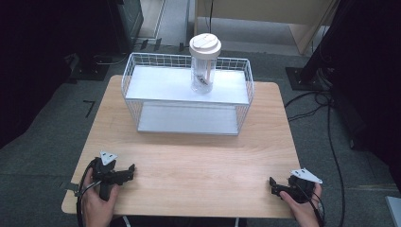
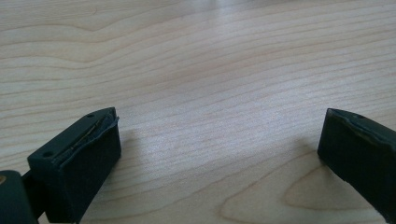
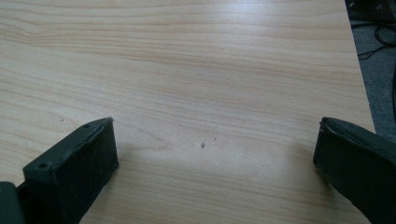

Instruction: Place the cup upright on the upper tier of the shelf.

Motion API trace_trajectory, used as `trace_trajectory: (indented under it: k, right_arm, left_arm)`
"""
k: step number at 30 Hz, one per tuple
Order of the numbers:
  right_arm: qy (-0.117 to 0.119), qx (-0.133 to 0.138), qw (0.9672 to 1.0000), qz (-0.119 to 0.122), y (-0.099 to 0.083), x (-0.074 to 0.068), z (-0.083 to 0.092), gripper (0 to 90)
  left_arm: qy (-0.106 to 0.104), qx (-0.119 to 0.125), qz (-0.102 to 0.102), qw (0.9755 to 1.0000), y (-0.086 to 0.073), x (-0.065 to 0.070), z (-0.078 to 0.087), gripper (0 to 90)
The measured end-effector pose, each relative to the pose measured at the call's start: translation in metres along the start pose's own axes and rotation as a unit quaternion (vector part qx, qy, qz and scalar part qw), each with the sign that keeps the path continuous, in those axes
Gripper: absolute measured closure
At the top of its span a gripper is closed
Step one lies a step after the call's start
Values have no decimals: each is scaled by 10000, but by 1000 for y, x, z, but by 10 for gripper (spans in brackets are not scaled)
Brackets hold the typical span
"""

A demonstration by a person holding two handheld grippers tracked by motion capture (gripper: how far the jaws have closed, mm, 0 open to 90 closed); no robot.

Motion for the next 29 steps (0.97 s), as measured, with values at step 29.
trace_trajectory:
  k: [29]
  right_arm:
    - [-47, -3, 10000, -68, 1, 0, -1, 0]
  left_arm:
    - [-20, -4, -36, 10000, 2, 3, -1, 0]
Point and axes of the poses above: each handheld gripper's, and its own axes: z roughly backward along the jaws, y roughly out of its top, x roughly to its right, the point moved 8 cm from there along -z, roughly forward along the jaws, and after that the axes turned 14 degrees about -x, right-handed, at the moved point
